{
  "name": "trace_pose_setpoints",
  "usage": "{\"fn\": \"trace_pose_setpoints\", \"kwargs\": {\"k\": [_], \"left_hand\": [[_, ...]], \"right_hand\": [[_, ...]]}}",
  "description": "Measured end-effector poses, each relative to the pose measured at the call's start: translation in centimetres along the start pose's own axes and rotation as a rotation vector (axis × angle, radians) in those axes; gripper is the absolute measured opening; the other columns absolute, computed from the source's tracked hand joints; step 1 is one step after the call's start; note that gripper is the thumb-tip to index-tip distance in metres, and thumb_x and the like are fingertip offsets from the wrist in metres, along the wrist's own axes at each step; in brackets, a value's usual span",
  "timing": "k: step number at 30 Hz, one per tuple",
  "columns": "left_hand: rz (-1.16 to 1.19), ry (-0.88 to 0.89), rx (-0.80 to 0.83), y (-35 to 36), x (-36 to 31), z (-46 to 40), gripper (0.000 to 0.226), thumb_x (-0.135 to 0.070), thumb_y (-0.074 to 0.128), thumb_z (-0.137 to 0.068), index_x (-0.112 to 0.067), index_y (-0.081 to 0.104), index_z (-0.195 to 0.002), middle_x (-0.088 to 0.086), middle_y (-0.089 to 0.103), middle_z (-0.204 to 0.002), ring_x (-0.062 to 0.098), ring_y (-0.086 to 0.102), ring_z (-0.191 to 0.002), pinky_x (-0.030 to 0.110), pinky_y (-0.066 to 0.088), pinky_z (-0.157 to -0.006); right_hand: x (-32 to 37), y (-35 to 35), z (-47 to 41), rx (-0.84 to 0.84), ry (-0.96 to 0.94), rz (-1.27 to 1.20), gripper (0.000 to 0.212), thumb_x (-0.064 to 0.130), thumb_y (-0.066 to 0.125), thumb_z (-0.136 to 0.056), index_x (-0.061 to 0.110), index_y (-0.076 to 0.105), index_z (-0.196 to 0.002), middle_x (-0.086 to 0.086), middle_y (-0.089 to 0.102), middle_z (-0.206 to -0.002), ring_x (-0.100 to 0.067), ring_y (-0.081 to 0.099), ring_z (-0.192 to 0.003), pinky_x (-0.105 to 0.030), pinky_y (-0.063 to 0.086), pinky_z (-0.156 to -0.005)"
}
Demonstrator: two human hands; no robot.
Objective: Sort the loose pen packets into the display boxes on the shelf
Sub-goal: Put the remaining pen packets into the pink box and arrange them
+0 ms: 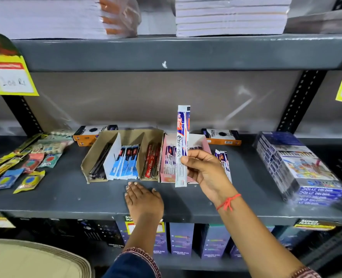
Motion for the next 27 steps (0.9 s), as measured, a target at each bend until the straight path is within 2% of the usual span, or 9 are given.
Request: {"fn": "trace_pose_setpoints", "kwargs": {"k": [3,5,9,11,14,16,19,22,27], "left_hand": [[0.014,0.01,-0.001,-0.1,-0.1,-0.2,0.066,-0.036,0.015,-0.097,0.004,-0.005,-0.145,0.021,-0.005,-0.157,0.029,-0.002,-0.147,0.038,-0.002,-0.12],[0.013,0.022,-0.01,0.0,-0.1,-0.2,0.067,-0.037,0.015,-0.097,0.005,-0.006,-0.145,0.021,-0.005,-0.157,0.03,-0.002,-0.147,0.038,-0.002,-0.12],[0.025,0.024,-0.04,0.1,0.0,-0.3,0.067,-0.038,0.015,-0.097,0.004,-0.006,-0.145,0.02,-0.003,-0.157,0.029,-0.001,-0.147,0.038,-0.002,-0.12],[0.03,0.024,-0.056,0.1,0.0,-0.3,0.067,-0.038,0.016,-0.097,0.004,-0.006,-0.145,0.02,-0.003,-0.158,0.029,-0.001,-0.147,0.037,-0.001,-0.12],[0.064,0.025,-0.095,-0.1,0.1,-0.2,0.066,-0.035,0.02,-0.097,0.003,-0.002,-0.146,0.02,0.0,-0.158,0.028,0.0,-0.147,0.036,-0.001,-0.12],[0.086,0.03,-0.115,-0.2,0.0,-0.1,0.065,-0.034,0.022,-0.097,0.003,0.0,-0.146,0.019,0.001,-0.158,0.028,0.001,-0.147,0.036,-0.001,-0.12],[0.106,0.029,-0.122,-0.3,0.1,-0.1,0.065,-0.034,0.022,-0.097,0.003,0.0,-0.146,0.019,0.002,-0.158,0.028,0.001,-0.147,0.036,-0.001,-0.12],[0.122,0.029,-0.124,-0.3,0.1,-0.1,0.065,-0.034,0.023,-0.097,0.002,0.0,-0.146,0.019,0.002,-0.158,0.027,0.001,-0.147,0.036,-0.001,-0.12],[0.124,0.028,-0.124,-0.4,0.0,-0.1,0.065,-0.034,0.023,-0.097,0.002,0.001,-0.146,0.019,0.002,-0.158,0.027,0.002,-0.147,0.036,-0.001,-0.12]], "right_hand": [[-0.5,-1.7,-1.1,-0.15,0.037,0.006,0.028,-0.011,0.061,-0.08,0.014,0.064,-0.068,0.005,0.071,-0.054,-0.004,0.065,-0.047,-0.014,0.052,-0.045],[-1.0,-3.2,-2.3,-0.263,0.078,0.079,0.028,-0.014,0.059,-0.08,0.013,0.059,-0.072,-0.003,0.068,-0.064,-0.012,0.063,-0.055,-0.019,0.052,-0.051],[-1.3,-5.0,-6.3,-0.377,0.132,0.364,0.031,-0.016,0.061,-0.078,0.014,0.055,-0.071,-0.014,0.06,-0.09,-0.016,0.055,-0.062,-0.024,0.045,-0.052],[-1.6,-4.9,-8.2,-0.379,0.149,0.508,0.024,-0.014,0.062,-0.077,0.009,0.058,-0.076,-0.015,0.06,-0.092,-0.019,0.057,-0.065,-0.028,0.049,-0.052],[-3.3,-3.9,-10.4,-0.316,0.216,0.729,0.03,-0.011,0.063,-0.076,0.013,0.052,-0.063,-0.014,0.059,-0.086,-0.026,0.06,-0.086,-0.042,0.055,-0.086],[-4.8,-3.8,-11.2,-0.326,0.254,0.795,0.037,-0.011,0.064,-0.077,0.015,0.046,-0.056,-0.014,0.058,-0.079,-0.028,0.061,-0.092,-0.044,0.05,-0.094],[-5.9,-3.5,-11.6,-0.352,0.261,0.887,0.009,-0.006,0.063,-0.081,0.001,0.062,-0.075,-0.022,0.066,-0.087,-0.029,0.066,-0.089,-0.042,0.054,-0.091],[-6.0,-2.4,-12.1,-0.306,0.216,0.998,0.021,-0.004,0.056,-0.086,-0.009,0.065,-0.104,-0.026,0.068,-0.109,-0.035,0.066,-0.103,-0.041,0.054,-0.092],[-5.7,-1.8,-11.7,-0.348,0.168,1.096,0.021,-0.003,0.049,-0.087,-0.004,0.065,-0.101,-0.022,0.068,-0.11,-0.034,0.065,-0.102,-0.033,0.054,-0.086]]}}
Point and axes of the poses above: each hand's wrist, its own z-axis away from the middle knuckle, its own y-axis out of the palm, x = y × z, the point moved 8 cm from there along -z, towards the middle knuckle
